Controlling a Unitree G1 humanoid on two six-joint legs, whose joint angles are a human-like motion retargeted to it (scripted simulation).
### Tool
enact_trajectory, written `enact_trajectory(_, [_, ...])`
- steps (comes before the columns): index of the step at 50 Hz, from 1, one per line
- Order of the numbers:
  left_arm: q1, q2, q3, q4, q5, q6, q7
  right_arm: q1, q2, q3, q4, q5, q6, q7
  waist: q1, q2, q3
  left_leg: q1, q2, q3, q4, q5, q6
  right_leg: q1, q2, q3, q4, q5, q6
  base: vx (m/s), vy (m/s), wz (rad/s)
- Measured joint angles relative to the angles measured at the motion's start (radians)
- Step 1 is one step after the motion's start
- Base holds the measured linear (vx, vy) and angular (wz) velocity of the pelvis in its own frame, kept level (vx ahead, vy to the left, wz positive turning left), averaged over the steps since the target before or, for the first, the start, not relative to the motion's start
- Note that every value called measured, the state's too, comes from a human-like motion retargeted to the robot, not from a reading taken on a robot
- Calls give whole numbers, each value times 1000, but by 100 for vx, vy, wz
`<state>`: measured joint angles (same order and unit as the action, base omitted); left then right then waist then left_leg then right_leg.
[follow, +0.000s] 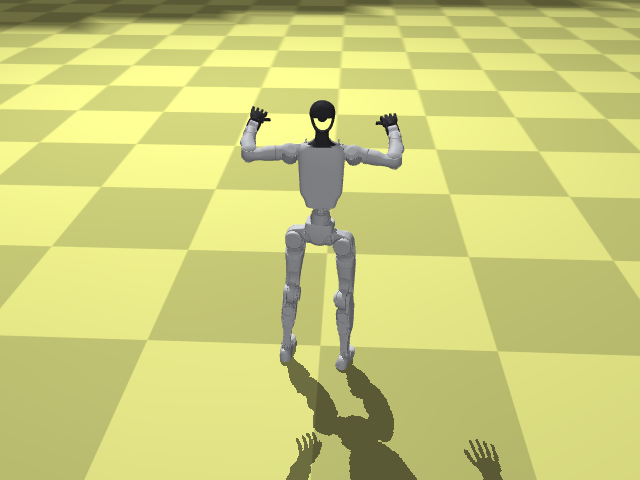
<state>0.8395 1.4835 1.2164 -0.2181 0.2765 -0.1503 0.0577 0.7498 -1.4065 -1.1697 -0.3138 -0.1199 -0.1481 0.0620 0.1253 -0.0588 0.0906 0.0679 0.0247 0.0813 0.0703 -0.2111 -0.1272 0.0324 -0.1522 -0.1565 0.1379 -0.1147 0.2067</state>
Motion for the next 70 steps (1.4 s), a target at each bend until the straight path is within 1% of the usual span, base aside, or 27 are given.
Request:
enact_trajectory(15, [2, 1, 9, 5, -2, -2, 1, -6, -12, -7, 5, -6, 1, -2, -8, 2, -5, 1, -1, -1, -2, 1, 1, 0, -1, 0, 0, 0, -1, 0, 0, 0])
enact_trajectory(46, [-15, 11, -19, 6, -9, -2, -1, -20, -14, 1, 14, -2, 6, -8, -19, 1, -15, -5, -2, 0, -4, 1, -1, -5, -1, 1, -4, 5, -2, 0, 0, 0])
enact_trajectory(50, [-17, 11, -33, 5, -19, -3, 3, -28, -11, 15, 15, 10, 5, -14, -17, 1, -14, -5, -2, 0, -5, 1, -1, -6, -1, 2, -5, 4, -1, 0, 0, 0])
enact_trajectory(53, [-24, 8, -70, 3, -33, -6, 7, -47, -4, 50, 15, 29, 2, -23, -15, 0, -12, -7, -2, 0, -4, 1, 0, -7, -1, 3, -5, 3, -1, 0, 0, 0])
enact_trajectory(57, [-60, -8, -169, 2, -71, -16, 3, -106, 32, 150, 21, 59, -4, -39, -14, -4, -7, -9, -2, -3, -2, 1, 0, -8, -1, 2, -4, 2, -1, 0, 0, 0])
enact_trajectory(60, [-123, -39, -292, 1, -136, -26, -8, -182, 98, 272, 35, 85, -5, -64, -13, -13, 3, -13, -2, -6, -1, 2, 0, -9, -1, 0, -4, -1, -2, 0, 0, 0])
enact_trajectory(65, [-353, -150, -654, 45, -306, -32, -24, -343, 305, 541, 121, 171, 0, -172, -4, -25, 26, -17, 0, -12, -4, 7, 4, -15, 0, -5, 4, -5, -7, 0, 0, 0])
enact_trajectory(70, [-605, -357, -1062, 204, -415, 5, -36, -424, 563, 762, 303, 275, 14, -279, 13, -19, 38, -22, 3, -20, -8, 11, 12, -21, 2, -15, 11, -8, -7, 0, 0, 0])
